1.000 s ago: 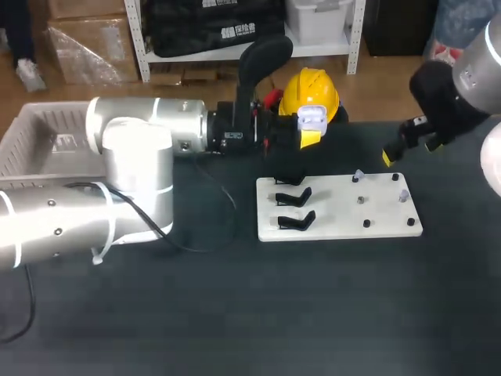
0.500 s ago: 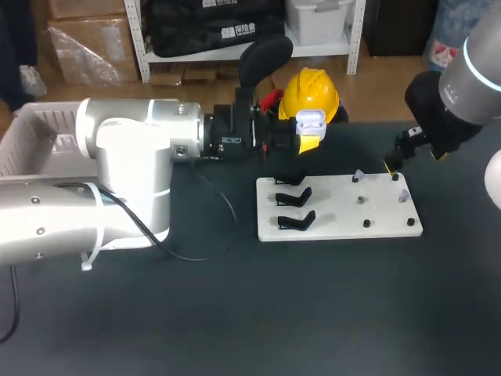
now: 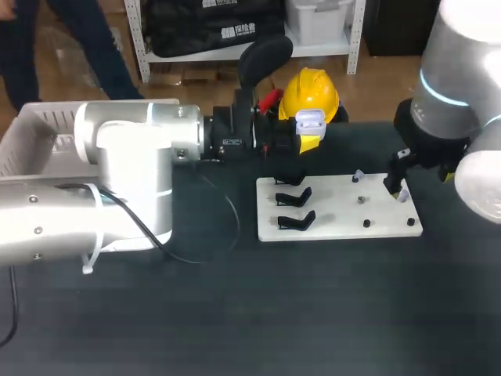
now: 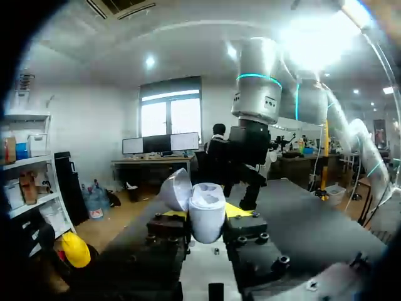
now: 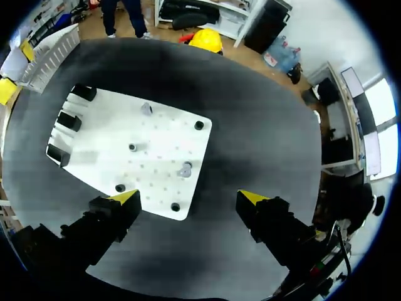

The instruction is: Pick up each earbud case from the left stands, insert the matching earbuds, close the lid, and place the case in the box.

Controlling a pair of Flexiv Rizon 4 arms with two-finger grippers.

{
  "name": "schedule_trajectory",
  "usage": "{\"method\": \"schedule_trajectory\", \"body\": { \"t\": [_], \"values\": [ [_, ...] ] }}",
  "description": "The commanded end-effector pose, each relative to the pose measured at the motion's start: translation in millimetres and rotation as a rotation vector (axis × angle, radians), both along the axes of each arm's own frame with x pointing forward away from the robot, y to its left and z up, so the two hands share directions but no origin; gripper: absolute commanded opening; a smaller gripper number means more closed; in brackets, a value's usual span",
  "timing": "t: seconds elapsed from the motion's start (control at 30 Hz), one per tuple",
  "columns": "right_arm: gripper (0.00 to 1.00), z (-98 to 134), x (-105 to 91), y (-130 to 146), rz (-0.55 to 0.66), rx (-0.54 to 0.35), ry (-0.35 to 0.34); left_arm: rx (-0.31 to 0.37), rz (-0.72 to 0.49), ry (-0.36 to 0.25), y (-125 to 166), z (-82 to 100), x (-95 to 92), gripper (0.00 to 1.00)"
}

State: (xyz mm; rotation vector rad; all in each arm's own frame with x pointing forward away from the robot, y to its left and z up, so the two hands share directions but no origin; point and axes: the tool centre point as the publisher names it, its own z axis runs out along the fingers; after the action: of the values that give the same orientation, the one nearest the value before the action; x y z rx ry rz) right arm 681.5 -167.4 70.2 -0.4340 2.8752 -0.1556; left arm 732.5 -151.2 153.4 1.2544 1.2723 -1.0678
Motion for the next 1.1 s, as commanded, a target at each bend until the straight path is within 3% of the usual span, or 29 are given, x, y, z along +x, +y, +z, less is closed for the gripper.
{"method": "schedule_trajectory", "body": {
  "t": [0.03,0.3,0.37,0.47,0.57,0.63,0.7,0.73,1.1],
  "values": [
    [1.0,-19,9.5,6,0.006,-0.003,0.034,-0.007,0.031,-0.008,0,-1.0,-3.3,0.0],
    [1.0,-31,15.0,12,0.011,-0.004,0.062,-0.007,0.031,-0.008,0,-1.0,-3.3,0.0],
    [0.93,-32,17.6,11,0.023,-0.007,0.064,-0.007,0.031,-0.008,0,-1.0,-3.3,0.0],
    [0.91,-31,20.5,10,0.045,-0.021,0.065,-0.007,0.031,-0.008,0,-1.0,-3.3,0.0],
    [0.68,-30,20.4,9,0.062,-0.03,0.069,-0.007,0.031,-0.008,0,-1.0,-3.3,0.0],
    [0.68,-32,19.6,8,0.072,-0.034,0.075,-0.007,0.031,-0.008,0,-1.0,-3.3,0.0],
    [0.53,-34,19.1,7,0.075,-0.039,0.078,-0.007,0.031,-0.008,0,-1.0,-3.3,0.0],
    [0.51,-35,18.8,7,0.076,-0.041,0.081,-0.007,0.031,-0.008,0,-1.0,-3.3,0.0],
    [0.45,-42,16.6,5,0.059,-0.044,0.088,-0.007,0.031,-0.008,0,-1.0,-3.3,0.0]
  ]
}}
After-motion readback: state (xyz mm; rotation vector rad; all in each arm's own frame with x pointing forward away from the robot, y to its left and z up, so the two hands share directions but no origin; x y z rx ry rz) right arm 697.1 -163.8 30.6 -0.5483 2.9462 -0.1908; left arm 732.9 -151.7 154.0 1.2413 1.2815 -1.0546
